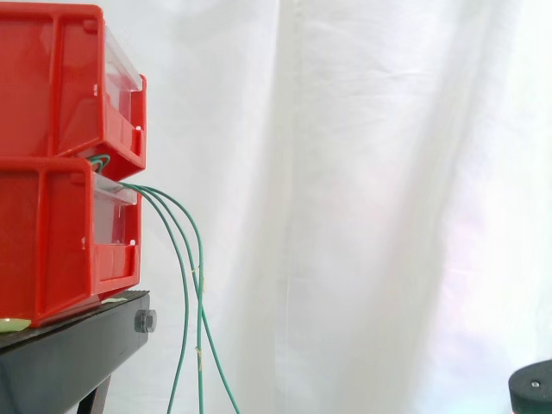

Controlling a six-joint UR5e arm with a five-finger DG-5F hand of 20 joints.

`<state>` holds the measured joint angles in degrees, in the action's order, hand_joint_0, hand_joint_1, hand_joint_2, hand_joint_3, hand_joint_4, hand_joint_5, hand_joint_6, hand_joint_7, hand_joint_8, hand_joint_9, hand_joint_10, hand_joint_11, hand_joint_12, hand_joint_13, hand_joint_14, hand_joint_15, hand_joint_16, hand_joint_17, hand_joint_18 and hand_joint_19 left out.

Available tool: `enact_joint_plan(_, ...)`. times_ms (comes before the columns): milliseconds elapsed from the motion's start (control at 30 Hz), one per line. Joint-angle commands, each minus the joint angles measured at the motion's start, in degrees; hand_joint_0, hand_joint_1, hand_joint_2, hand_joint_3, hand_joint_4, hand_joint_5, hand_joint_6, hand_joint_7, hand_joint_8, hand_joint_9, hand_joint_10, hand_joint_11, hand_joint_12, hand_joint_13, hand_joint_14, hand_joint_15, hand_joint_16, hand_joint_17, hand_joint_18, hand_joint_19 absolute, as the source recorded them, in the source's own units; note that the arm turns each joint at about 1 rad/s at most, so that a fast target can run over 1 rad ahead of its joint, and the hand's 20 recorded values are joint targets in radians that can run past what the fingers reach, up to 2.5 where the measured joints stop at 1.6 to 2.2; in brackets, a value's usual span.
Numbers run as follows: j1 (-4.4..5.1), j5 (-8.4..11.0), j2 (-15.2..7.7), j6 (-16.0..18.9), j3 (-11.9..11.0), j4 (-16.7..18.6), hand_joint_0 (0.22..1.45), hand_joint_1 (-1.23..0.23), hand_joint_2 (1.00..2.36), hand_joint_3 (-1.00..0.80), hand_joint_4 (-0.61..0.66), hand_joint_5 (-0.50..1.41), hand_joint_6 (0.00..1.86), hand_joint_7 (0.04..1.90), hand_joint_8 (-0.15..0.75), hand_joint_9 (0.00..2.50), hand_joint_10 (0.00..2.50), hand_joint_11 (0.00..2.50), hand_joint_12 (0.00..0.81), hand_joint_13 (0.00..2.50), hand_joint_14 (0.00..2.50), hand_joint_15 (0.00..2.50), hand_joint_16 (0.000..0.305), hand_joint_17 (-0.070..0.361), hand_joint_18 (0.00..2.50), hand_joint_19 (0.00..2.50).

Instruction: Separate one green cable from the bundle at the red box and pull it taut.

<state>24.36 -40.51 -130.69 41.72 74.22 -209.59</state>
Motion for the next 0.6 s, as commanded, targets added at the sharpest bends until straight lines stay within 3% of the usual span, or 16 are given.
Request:
enact_joint_plan(0,-0.01,-0.01,0.00,0.20,1.27,0.23,0.56,-0.65,1.00,-0.50,0.12,-0.20,0.50,0.67,0.164,0.79,0.02,0.57,0.355,0.89,0.01,0.53,0.032,0.072,0.31,0.68)
enact_joint_plan(200,0.07,-0.01,0.00,1.61,2.86,0.50,0.56,-0.65,1.00,-0.50,0.12,-0.20,0.50,0.67,0.164,0.79,0.01,0.58,0.355,0.89,0.01,0.54,0.031,0.071,0.31,0.68)
enact_joint_plan(567,-0.01,-0.01,0.00,2.40,2.86,0.50,0.56,-0.65,1.00,-0.50,0.12,-0.20,0.50,0.68,0.165,0.78,0.02,0.58,0.353,0.89,0.01,0.54,0.031,0.070,0.31,0.67)
